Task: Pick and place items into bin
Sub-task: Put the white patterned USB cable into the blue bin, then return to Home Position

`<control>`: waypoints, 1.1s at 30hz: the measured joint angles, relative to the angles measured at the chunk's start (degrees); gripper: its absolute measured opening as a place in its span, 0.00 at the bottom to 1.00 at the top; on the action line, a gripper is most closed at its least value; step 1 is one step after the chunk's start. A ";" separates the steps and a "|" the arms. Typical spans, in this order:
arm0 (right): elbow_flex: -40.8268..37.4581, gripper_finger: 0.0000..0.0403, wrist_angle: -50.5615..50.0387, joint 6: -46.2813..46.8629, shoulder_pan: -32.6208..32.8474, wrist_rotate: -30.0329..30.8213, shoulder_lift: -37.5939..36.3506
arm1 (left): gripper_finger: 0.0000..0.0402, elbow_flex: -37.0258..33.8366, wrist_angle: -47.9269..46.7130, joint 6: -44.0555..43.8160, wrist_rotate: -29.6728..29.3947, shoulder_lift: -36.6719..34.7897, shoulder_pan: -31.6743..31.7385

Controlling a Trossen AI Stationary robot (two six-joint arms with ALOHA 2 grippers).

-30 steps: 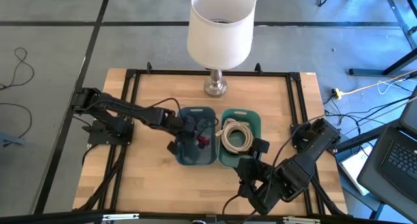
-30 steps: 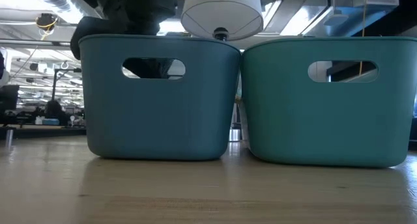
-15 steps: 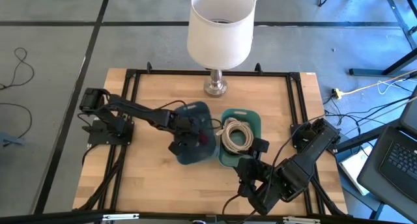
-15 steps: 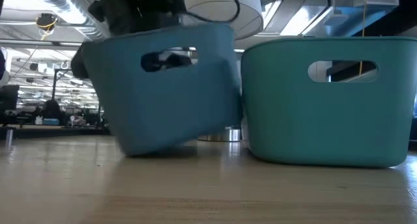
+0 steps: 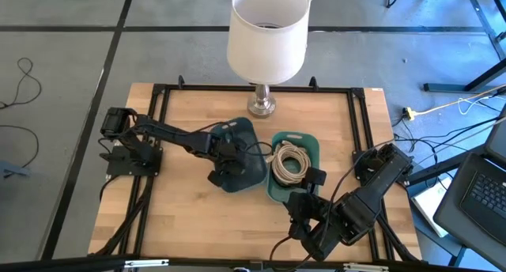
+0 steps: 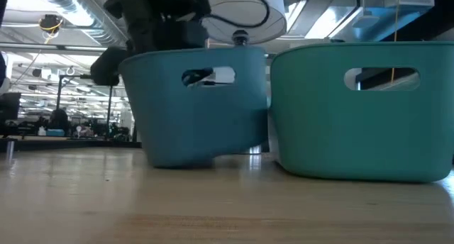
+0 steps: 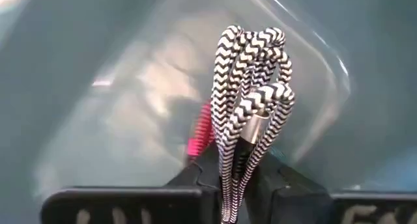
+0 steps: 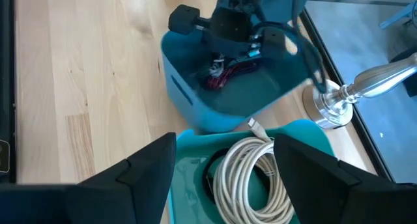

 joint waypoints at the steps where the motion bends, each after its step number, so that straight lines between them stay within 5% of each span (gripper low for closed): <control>1: 0.00 0.65 0.00 0.00 0.00 0.00 0.00 | 0.09 0.88 -0.43 -0.95 -0.41 0.00 -0.04; 9: 0.00 0.65 0.00 0.31 0.00 -1.41 0.00 | 0.28 3.37 -0.70 -0.73 -1.88 0.00 -0.83; 17: 0.00 0.65 0.00 1.54 0.00 -2.16 0.00 | 0.39 5.25 -6.11 -1.41 -11.74 -0.76 -2.06; 24: 0.00 0.65 -0.01 -0.07 0.00 -1.57 0.00 | 0.40 18.09 -16.53 -3.38 -22.22 -4.24 -7.92; 33: 0.00 0.62 0.01 0.25 3.22 -3.23 0.00 | 0.35 27.05 -17.74 -15.07 -17.77 -17.23 -19.68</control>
